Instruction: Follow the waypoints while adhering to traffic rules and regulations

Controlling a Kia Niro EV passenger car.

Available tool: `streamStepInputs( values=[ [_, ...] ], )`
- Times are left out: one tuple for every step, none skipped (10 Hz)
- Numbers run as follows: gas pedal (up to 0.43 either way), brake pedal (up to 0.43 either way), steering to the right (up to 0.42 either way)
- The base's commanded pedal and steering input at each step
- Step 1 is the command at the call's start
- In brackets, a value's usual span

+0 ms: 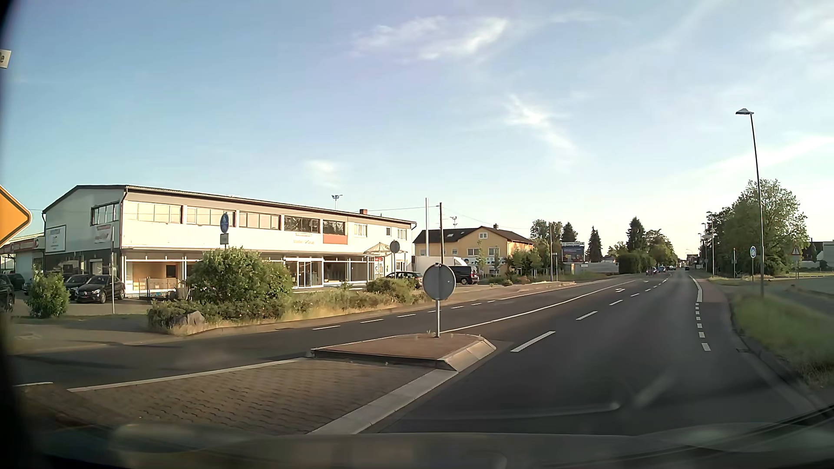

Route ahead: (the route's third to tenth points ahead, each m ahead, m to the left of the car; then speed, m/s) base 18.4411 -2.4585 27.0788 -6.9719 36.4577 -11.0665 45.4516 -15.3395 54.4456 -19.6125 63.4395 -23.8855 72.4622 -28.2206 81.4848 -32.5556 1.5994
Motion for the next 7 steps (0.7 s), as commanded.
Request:
streamStepInputs(
  values=[
    [0.287,0.037,0.185],
    [0.287,0.037,0.196],
    [0.299,0.037,0.213],
    [0.299,0.03,0.23],
    [0.311,0.03,0.251],
    [0.319,0.037,0.271],
    [0.319,0.037,0.278]
  ],
)
